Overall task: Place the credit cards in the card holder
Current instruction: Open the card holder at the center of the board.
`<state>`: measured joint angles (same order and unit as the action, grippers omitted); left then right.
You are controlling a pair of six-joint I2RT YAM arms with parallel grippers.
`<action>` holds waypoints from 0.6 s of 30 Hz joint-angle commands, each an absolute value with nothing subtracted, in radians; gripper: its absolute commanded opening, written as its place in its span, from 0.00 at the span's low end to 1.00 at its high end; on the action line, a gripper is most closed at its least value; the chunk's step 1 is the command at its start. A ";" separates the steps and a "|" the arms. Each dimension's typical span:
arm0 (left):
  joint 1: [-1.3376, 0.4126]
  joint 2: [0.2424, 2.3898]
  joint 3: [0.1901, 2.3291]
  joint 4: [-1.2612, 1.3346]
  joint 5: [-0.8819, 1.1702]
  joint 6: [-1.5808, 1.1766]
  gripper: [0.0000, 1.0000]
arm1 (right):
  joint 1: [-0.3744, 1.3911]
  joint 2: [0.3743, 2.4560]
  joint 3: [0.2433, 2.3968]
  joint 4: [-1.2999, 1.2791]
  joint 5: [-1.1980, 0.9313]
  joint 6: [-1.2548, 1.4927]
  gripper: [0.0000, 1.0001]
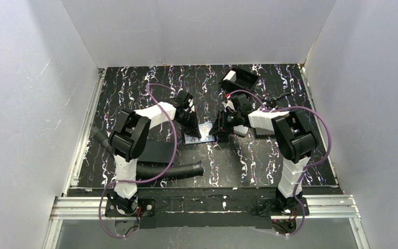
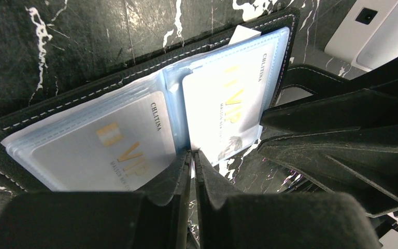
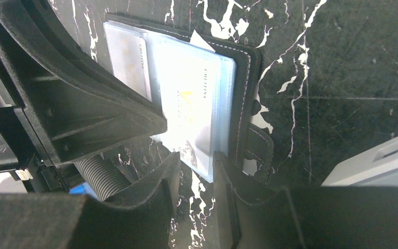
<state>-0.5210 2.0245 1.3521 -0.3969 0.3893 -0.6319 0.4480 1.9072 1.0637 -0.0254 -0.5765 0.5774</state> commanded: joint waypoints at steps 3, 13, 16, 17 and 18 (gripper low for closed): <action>-0.514 2.053 1.326 -0.452 0.365 -0.616 0.07 | 0.461 1.910 1.068 -0.010 -0.590 0.586 0.38; -0.514 2.067 1.325 -0.442 0.380 -0.617 0.05 | 0.469 1.912 1.016 0.181 -0.704 0.729 0.35; -0.514 2.057 1.326 -0.448 0.376 -0.612 0.05 | 0.469 1.891 1.009 0.188 -0.712 0.743 0.35; -0.514 2.052 1.326 -0.450 0.373 -0.610 0.06 | 0.469 1.883 1.009 0.190 -0.714 0.747 0.35; -0.514 2.047 1.327 -0.452 0.370 -0.607 0.06 | 0.469 1.873 1.007 0.198 -0.719 0.755 0.35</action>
<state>-0.5102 2.0350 1.3510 -0.3943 0.4175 -0.6340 0.4600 1.9121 1.0149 0.1118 -0.6556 0.7060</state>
